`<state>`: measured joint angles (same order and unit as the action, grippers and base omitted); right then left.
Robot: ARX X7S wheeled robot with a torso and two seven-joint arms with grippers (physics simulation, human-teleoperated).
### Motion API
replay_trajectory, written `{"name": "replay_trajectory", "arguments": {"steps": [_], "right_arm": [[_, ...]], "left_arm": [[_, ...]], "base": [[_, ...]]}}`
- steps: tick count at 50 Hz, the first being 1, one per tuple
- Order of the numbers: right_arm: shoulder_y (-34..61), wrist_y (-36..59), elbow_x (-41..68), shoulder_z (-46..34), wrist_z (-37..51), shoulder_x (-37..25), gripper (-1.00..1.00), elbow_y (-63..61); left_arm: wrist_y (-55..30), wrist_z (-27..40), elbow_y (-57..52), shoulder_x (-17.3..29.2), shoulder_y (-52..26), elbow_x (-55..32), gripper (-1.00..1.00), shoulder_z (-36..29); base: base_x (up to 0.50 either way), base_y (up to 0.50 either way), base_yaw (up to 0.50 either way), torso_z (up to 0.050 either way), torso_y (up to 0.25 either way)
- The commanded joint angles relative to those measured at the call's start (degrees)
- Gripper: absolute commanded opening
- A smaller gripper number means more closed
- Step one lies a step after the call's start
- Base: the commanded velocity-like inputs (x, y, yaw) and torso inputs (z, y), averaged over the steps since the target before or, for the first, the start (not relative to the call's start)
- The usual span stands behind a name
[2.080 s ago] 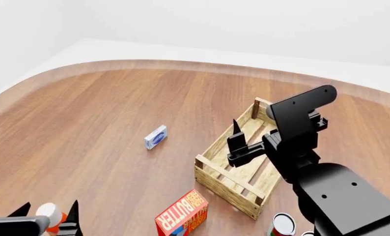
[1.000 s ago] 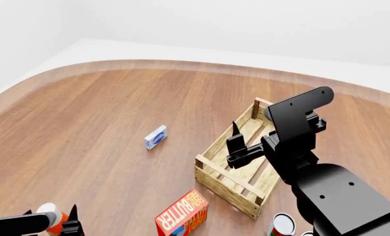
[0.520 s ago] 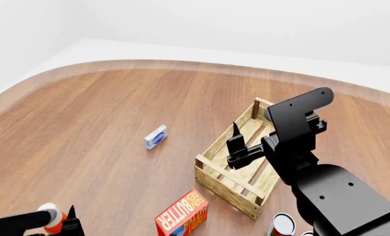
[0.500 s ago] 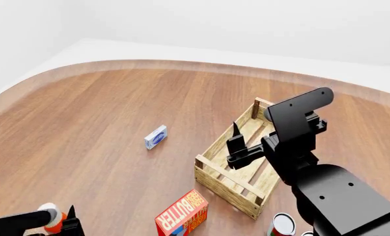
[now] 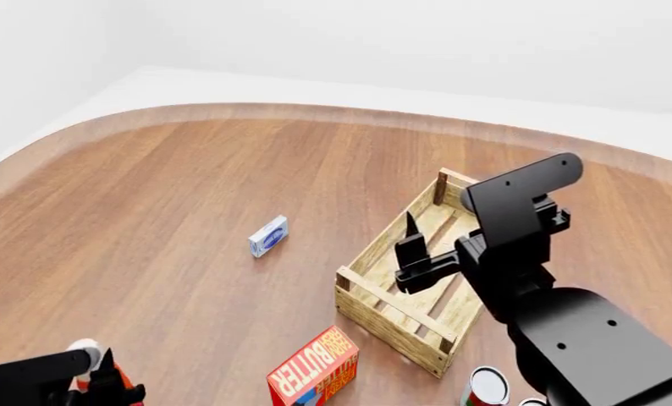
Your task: Pick up the ketchup, and put it in the wooden tray.
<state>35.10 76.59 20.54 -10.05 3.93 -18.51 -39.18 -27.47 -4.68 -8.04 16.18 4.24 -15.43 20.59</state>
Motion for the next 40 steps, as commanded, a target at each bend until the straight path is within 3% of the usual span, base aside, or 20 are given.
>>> {"name": "replay_trajectory", "arguments": {"steps": [1, 9, 18, 21, 25, 30, 35, 40], "right_arm": [[-0.1, 1.1, 0.5, 1.0, 0.4, -0.2, 1.00, -1.5], [0.0, 5.2, 1.9, 4.5, 0.9, -0.2, 1.00, -6.6], [0.8, 13.3, 5.1, 11.4, 1.8, -0.3, 1.00, -14.8], [0.9, 13.4, 15.5, 15.0, 8.7, -2.6, 1.00, -15.1], [2.5, 13.3, 38.0, 20.9, 24.8, -7.2, 1.00, -13.7], [3.6, 12.7, 60.9, 26.8, 42.0, -12.0, 1.00, -12.0], [0.2, 7.8, 76.5, 31.2, 54.6, -18.8, 1.00, -12.6], [-7.0, 2.6, 85.3, 38.7, 59.9, -24.5, 1.00, -15.8]], "left_arm": [[-1.1, 1.3, 1.0, -0.1, -0.4, 0.3, -1.00, -0.8], [-8.1, 2.8, -10.2, 2.9, -4.3, 0.6, -1.00, -3.5], [-27.2, 4.1, -24.1, 7.0, -18.4, -5.0, -1.00, -6.4], [-33.0, 4.5, -26.2, 7.4, -24.4, -6.9, -1.00, -8.4], [-40.3, 4.8, -27.6, 7.4, -33.6, -9.2, -1.00, -12.3], [-53.6, 5.0, -27.9, 4.6, -46.4, -14.2, -1.00, -15.6], [-55.7, 5.3, -20.7, 0.0, -55.9, -14.6, -1.00, -22.4], [-52.8, 4.1, -13.7, -4.2, -61.1, -14.2, -1.00, -29.0]], "base": [[0.00, 0.00, 0.00, 0.000, 0.000], [0.00, 0.00, 0.00, 0.000, 0.000], [0.00, 0.00, 0.00, 0.000, 0.000], [0.00, 0.00, 0.00, 0.000, 0.000], [0.00, 0.00, 0.00, 0.000, 0.000], [0.00, 0.00, 0.00, 0.000, 0.000], [0.00, 0.00, 0.00, 0.000, 0.000], [0.00, 0.00, 0.00, 0.000, 0.000]]}}
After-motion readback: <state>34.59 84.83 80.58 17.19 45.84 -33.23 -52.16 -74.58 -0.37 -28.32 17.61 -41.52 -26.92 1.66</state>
